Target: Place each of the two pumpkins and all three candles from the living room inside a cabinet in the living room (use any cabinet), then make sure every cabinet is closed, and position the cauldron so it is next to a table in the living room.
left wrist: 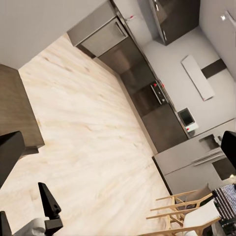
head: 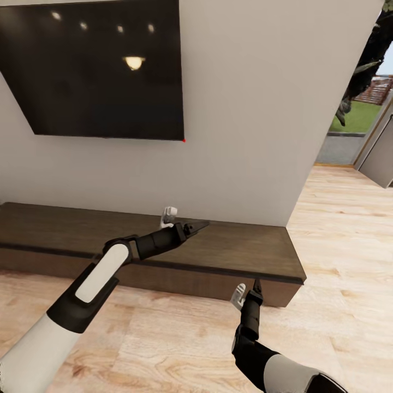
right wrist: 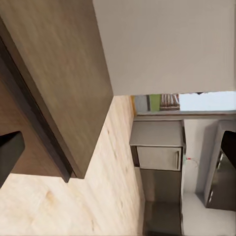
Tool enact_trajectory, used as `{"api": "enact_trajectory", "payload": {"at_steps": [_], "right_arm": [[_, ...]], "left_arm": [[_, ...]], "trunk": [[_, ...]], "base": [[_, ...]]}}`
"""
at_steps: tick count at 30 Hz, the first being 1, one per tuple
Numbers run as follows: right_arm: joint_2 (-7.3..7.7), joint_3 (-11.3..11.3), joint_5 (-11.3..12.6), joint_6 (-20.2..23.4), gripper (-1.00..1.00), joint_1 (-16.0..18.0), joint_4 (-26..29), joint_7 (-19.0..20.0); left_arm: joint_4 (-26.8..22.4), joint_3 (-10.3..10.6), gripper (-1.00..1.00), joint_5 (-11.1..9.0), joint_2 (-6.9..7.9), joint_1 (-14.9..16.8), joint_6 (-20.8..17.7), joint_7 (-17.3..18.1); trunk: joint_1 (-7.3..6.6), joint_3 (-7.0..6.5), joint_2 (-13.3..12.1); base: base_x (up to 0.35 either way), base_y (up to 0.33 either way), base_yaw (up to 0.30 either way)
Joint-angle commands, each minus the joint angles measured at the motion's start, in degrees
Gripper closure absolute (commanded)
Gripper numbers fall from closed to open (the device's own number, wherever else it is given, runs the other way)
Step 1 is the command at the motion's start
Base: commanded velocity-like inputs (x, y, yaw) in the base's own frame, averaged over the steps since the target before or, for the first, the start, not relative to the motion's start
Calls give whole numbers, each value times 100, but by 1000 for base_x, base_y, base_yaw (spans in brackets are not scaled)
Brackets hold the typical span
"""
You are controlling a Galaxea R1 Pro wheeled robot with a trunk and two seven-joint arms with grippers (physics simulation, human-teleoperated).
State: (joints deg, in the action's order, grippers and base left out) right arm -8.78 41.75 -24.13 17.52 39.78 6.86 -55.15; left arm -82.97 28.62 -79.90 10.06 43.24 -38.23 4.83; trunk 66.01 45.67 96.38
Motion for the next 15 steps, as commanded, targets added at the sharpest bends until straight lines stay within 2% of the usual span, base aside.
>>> {"api": "enact_trajectory", "payload": {"at_steps": [1,9,15], "right_arm": [[-4,0,-1,7,-100,4,-10,-2],[-22,-1,-4,23,-100,12,-44,-3],[-34,-1,-11,35,-100,12,-41,-15]], "left_arm": [[3,1,-100,2,-21,0,0,0],[16,3,-100,9,-178,0,0,-8],[24,3,-100,9,-244,-8,0,-9]], "trunk": [[0,0,0],[0,0,0],[0,0,0]], "base": [[0,0,0],[0,0,0],[0,0,0]]}}
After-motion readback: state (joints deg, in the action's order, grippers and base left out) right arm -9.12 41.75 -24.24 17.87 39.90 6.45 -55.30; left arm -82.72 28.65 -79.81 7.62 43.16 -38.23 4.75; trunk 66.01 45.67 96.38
